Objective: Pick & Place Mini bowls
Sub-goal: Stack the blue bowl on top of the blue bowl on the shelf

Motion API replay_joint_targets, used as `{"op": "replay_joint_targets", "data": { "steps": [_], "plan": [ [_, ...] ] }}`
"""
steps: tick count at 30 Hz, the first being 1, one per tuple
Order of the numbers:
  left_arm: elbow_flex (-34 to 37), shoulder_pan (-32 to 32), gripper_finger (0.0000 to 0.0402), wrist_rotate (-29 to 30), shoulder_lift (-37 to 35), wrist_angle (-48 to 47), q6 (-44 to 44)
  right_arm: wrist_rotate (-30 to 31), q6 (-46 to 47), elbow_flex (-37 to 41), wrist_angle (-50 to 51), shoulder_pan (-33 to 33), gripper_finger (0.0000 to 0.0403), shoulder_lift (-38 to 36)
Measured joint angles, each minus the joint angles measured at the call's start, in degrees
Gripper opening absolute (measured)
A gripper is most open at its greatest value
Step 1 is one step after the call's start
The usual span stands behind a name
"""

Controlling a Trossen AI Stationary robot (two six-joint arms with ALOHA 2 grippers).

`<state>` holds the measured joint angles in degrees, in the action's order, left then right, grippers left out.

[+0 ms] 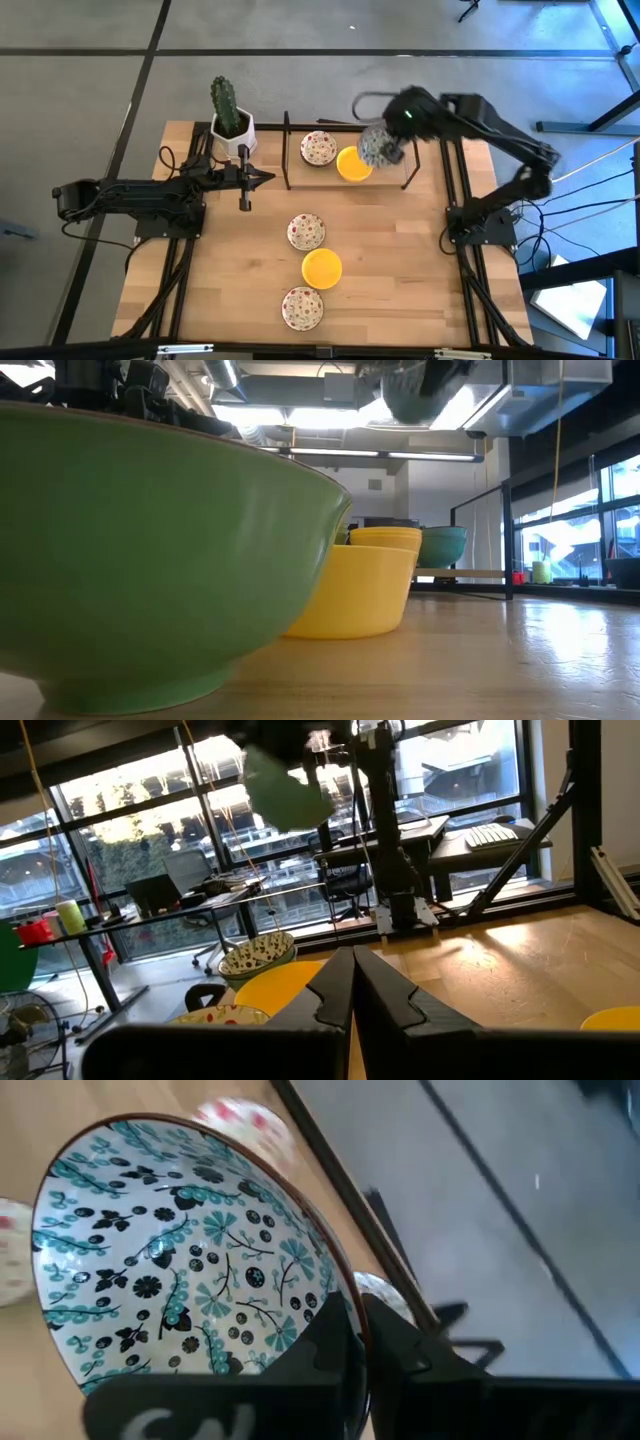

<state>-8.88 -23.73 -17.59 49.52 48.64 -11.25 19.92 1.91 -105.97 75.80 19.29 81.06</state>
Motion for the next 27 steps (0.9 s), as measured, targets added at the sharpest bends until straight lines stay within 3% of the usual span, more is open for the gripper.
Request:
{"op": "replay_joint_targets", "data": {
  "steps": [8, 15, 18, 27],
  "plan": [
    [0.0, 0.0, 0.0006, 0.0, 0.0, -0.2, 0.0, -10.1, -6.5, 0.2, 0.4, 16.1, 0.0014, 9.5],
    [0.0, 0.0, 0.0006, 0.0, 0.0, -0.8, -0.4, -19.8, -12.9, 1.2, 0.5, 26.0, 0.0014, 14.5],
    [0.0, 0.0, 0.0006, 0.0, 0.0, -0.8, -1.9, -24.6, -14.7, 1.2, 0.5, 29.1, 0.0014, 16.5],
    [0.0, 0.0, 0.0006, 0.0, 0.0, -0.9, -2.5, -25.6, -17.4, 1.2, 2.4, 31.6, 0.0014, 23.3]
  ]
}}
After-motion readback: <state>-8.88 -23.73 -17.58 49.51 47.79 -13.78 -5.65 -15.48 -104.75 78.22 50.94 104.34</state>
